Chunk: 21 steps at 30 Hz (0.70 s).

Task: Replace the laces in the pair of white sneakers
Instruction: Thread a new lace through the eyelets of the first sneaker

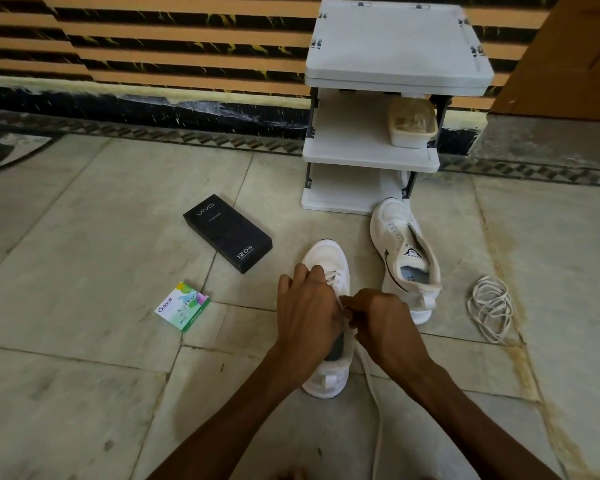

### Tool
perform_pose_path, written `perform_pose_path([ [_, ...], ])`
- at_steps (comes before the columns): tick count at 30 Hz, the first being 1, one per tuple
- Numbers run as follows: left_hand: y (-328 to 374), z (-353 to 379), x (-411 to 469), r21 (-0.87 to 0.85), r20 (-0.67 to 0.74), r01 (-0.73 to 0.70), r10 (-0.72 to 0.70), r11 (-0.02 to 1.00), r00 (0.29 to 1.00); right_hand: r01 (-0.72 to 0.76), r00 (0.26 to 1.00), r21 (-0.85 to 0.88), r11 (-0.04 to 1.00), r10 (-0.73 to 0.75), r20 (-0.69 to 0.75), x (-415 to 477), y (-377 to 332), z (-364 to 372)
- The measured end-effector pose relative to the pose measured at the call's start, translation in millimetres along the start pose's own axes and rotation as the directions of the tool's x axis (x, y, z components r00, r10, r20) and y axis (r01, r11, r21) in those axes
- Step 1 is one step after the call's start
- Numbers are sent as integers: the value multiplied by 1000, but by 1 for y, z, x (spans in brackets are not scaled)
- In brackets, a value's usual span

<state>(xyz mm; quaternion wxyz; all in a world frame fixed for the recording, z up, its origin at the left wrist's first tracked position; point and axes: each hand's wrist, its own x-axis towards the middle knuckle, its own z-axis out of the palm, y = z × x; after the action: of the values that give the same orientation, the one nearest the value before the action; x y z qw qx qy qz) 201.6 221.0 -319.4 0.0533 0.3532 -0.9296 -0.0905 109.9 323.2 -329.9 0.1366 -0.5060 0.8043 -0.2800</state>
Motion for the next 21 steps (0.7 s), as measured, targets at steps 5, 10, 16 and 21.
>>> perform_pose_path([
  [5,-9,2,1,-121,59,69,-62,990,996,-19,1000,69,997,19,-2,3,5,-3],
  [10,-17,-8,4,-594,311,267,-89,759,946,-210,977,369,905,213,35,8,8,-7],
  [16,-15,-12,4,-652,552,551,-172,521,816,-253,961,443,860,277,11,10,9,-3],
  [21,-8,-7,5,-597,486,510,-227,619,844,-161,981,397,903,190,-32,14,15,-4],
])
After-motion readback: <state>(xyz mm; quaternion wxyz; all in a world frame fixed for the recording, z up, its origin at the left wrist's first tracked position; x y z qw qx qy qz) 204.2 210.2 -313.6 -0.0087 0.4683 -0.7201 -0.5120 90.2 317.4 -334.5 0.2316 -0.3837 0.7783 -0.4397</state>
